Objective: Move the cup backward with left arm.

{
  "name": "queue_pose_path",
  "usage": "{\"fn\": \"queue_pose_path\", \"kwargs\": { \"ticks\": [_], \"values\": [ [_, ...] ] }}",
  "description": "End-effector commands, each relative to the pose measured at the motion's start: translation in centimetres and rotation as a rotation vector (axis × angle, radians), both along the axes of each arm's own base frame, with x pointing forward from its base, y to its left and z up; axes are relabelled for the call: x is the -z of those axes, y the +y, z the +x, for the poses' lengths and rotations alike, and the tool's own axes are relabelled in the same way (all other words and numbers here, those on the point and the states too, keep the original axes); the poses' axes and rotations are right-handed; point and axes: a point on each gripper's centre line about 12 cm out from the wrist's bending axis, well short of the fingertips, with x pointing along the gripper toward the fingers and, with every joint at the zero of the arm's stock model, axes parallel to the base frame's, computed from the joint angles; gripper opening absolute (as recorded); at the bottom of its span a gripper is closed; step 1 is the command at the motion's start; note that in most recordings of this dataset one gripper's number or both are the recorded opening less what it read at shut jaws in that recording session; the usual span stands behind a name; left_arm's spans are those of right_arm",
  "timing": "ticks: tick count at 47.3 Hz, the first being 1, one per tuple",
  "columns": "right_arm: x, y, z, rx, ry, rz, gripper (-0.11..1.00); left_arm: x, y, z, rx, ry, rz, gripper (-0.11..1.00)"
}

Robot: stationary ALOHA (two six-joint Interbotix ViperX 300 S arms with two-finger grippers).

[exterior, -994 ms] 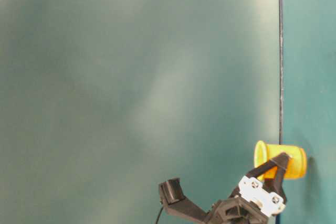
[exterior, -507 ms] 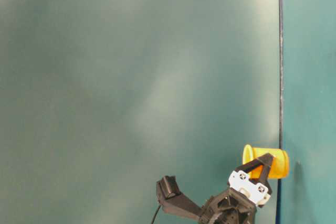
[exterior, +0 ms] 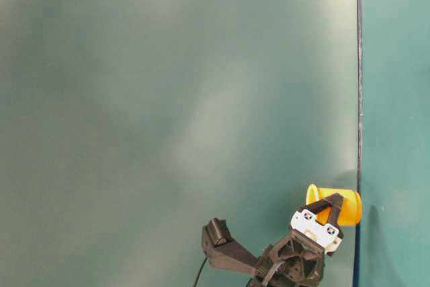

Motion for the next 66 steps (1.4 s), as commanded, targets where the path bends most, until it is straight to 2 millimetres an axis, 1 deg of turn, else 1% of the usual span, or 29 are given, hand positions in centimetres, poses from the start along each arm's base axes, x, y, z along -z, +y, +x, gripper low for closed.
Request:
{"fn": "queue_pose_path", "kwargs": {
  "ticks": [1, 51, 66],
  "values": [
    [-1.38, -0.01, 0.22, 0.0, -0.035, 0.001, 0.0, -1.11, 0.44, 0.29, -0.004, -0.027, 0.02, 0.64],
    [-1.38, -0.01, 0.22, 0.0, -0.035, 0.001, 0.0, -0.85, 0.54, 0.01, -0.011, -0.018, 0.012, 0.64],
    [-1.38, -0.01, 0.22, 0.0, -0.035, 0.001, 0.0, -0.85, 1.29, -0.59, -0.042, -0.026, 0.002, 0.65]
  ]
}}
